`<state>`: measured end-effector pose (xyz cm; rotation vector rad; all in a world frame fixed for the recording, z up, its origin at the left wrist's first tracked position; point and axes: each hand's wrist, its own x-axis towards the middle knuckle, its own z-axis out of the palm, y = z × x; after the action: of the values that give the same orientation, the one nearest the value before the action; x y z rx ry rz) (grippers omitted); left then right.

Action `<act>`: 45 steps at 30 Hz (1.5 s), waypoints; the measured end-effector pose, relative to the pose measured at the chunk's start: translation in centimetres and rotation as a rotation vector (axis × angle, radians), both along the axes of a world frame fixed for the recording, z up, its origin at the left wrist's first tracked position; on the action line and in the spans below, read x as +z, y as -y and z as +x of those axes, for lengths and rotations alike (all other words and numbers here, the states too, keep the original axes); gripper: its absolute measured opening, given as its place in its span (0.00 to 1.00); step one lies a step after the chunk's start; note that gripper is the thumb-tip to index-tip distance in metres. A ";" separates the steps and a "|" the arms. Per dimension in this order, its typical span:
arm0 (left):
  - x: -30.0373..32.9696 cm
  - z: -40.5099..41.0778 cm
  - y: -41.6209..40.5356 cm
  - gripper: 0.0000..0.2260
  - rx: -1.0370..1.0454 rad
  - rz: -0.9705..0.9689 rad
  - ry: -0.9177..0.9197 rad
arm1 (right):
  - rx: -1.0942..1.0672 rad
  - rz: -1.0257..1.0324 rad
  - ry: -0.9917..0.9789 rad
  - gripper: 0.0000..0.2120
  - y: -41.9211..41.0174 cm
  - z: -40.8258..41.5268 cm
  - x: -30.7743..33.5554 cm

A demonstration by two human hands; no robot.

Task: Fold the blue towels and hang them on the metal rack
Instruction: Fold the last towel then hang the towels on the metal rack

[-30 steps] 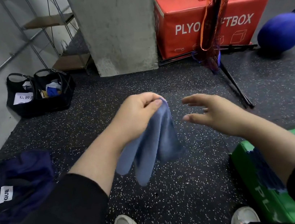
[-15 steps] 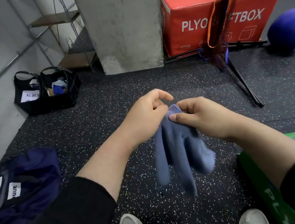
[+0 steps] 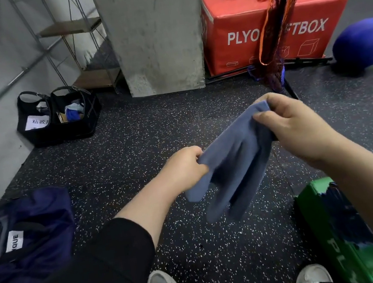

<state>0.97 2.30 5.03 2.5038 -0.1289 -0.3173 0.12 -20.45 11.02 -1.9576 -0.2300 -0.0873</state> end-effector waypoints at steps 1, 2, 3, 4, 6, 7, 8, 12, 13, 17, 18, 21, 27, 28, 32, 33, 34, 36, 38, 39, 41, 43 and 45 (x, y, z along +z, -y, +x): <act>-0.1 0.1 -0.3 0.10 0.025 0.016 0.004 | -0.033 0.008 0.000 0.06 0.3 0.0 0.1; 0.0 0.2 -0.7 0.10 0.042 0.035 0.011 | -0.067 0.014 0.004 0.06 0.6 -0.2 0.3; 0.0 0.2 -1.1 0.10 0.057 0.057 0.014 | -0.100 0.015 0.012 0.06 0.9 -0.2 0.3; -0.1 0.2 -1.6 0.09 0.068 0.080 0.013 | -0.129 0.016 0.022 0.06 1.2 -0.3 0.3; -0.3 0.2 -2.5 0.07 0.104 0.141 0.010 | -0.194 0.009 0.037 0.06 1.7 -0.4 0.1; -0.4 0.2 -3.0 0.08 0.128 0.188 0.012 | -0.232 -0.003 0.043 0.06 2.0 -0.4 0.0; -0.4 0.1 -3.4 0.08 0.157 0.233 0.018 | -0.270 -0.021 0.045 0.07 2.3 -0.4 -0.2; -0.1 -0.1 -5.0 0.09 0.319 0.092 0.125 | -0.371 -0.160 0.028 0.07 3.6 -0.6 -0.7; 0.0 -0.2 -5.3 0.08 0.360 -0.018 0.157 | -0.384 -0.210 0.019 0.06 3.8 -0.6 -0.8; 0.1 -0.1 -6.4 0.06 0.450 -0.401 0.251 | -0.410 -0.248 -0.005 0.04 4.3 -0.5 -1.0; 0.2 -0.1 -6.7 0.04 0.479 -0.477 0.263 | -0.419 -0.242 -0.004 0.04 4.6 -0.4 -1.0; 0.4 0.1 -7.0 0.05 0.519 -0.567 0.290 | -0.412 -0.227 -0.036 0.04 5.0 0.0 -1.3; 0.4 0.5 -6.8 0.12 0.526 -0.670 0.266 | -0.304 -0.124 -0.110 0.09 4.9 0.2 -1.5; 0.5 0.5 -6.6 0.12 0.536 -0.677 0.259 | -0.284 -0.112 -0.125 0.10 4.9 0.2 -1.5; 0.9 0.4 -5.7 0.10 0.628 -0.818 0.204 | -0.255 0.083 -0.192 0.12 4.6 0.4 -1.8; 0.7 0.5 -5.8 0.09 0.658 -0.841 0.176 | -0.267 0.114 -0.213 0.11 4.7 0.5 -1.9; 0.6 0.6 -5.9 0.11 0.681 -0.837 0.154 | -0.283 0.118 -0.227 0.10 4.8 0.6 -2.0; 0.0 0.9 -6.3 0.15 0.689 -0.789 0.130 | -0.296 0.081 -0.244 0.09 5.0 1.0 -2.5; -0.3 1.2 -6.6 0.14 0.680 -0.758 0.141 | -0.290 0.074 -0.264 0.08 5.0 1.4 -3.0; -0.3 1.3 -6.6 0.14 0.678 -0.754 0.151 | -0.293 0.089 -0.274 0.07 5.0 1.6 -3.1; -0.5 1.7 -6.8 0.14 0.693 -0.746 0.160 | -0.290 0.101 -0.292 0.06 4.6 1.9 -3.1; -0.7 2.0 -6.8 0.13 0.715 -0.746 0.158 | -0.283 0.090 -0.313 0.08 4.2 2.2 -3.4; -1.1 2.3 -6.7 0.12 0.737 -0.761 0.142 | -0.288 0.079 -0.346 0.09 4.0 2.5 -3.9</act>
<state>3.23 8.98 3.89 1.6596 0.5148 0.1929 2.61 -24.40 7.15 -1.8799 0.2793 0.0542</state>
